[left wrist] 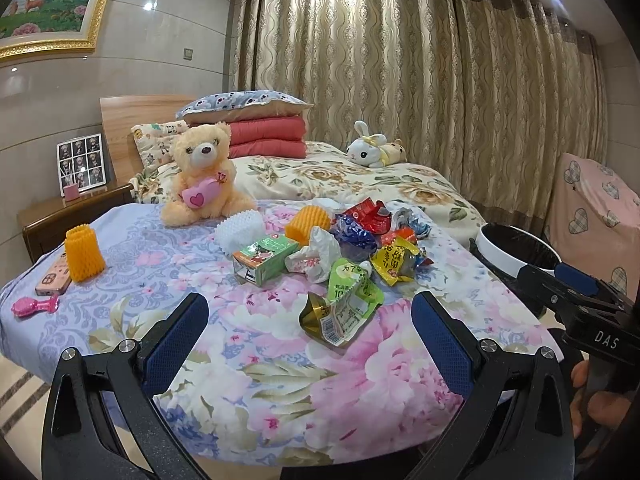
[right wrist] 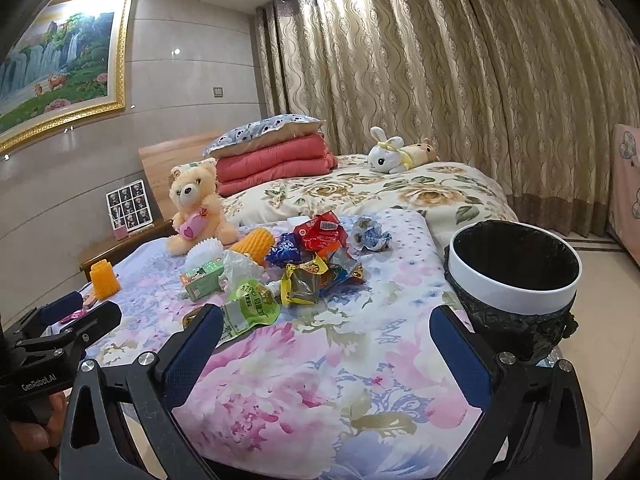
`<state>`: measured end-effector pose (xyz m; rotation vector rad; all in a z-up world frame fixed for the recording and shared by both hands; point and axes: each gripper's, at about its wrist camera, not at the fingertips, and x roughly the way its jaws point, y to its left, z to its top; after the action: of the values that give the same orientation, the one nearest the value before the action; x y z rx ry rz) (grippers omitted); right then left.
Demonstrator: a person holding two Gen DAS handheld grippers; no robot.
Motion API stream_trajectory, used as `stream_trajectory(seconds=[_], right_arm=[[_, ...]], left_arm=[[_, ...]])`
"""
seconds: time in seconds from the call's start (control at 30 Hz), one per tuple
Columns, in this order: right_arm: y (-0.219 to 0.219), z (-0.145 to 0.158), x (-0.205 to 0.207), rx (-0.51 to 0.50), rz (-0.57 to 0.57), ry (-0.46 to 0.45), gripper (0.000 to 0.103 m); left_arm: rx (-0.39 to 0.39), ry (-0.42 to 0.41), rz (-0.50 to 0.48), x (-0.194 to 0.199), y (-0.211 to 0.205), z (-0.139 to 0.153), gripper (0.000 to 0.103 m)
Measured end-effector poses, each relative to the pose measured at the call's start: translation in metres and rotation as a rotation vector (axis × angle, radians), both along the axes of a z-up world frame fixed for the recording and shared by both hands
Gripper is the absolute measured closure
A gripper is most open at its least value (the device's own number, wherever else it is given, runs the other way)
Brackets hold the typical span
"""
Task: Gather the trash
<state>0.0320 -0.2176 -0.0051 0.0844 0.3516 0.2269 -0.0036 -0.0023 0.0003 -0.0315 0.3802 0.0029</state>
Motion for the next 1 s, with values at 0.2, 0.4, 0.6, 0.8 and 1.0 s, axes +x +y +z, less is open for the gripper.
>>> stream_trajectory(seconds=[0.2,0.4,0.6,0.8,1.0], right_arm=[[-0.0002,-0.0005,0.0002,0.002,0.001,0.004,0.0],[0.0003,-0.001,-0.0002,0.005,0.001,0.006,0.0],[0.0004,-0.0011,-0.0011,0.011,0.003,0.009,0.0],[-0.0002,-0.0023,-0.001,0.013,0.005,0.01,0.0],[0.0008,-0.0032,-0.0008,0.022,0.008,0.017,0.0]], left_arm=[[0.0,0.0,-0.002,-0.0003,-0.0004,0.0008,0.0],[0.001,0.001,-0.005,0.0007,-0.0014,0.0018,0.0],[-0.001,0.001,-0.005,0.0007,-0.0016,0.0016,0.0],[-0.002,0.002,-0.005,0.0013,-0.0026,0.0016,0.0],[-0.001,0.001,-0.006,0.0006,-0.002,0.0014,0.0]])
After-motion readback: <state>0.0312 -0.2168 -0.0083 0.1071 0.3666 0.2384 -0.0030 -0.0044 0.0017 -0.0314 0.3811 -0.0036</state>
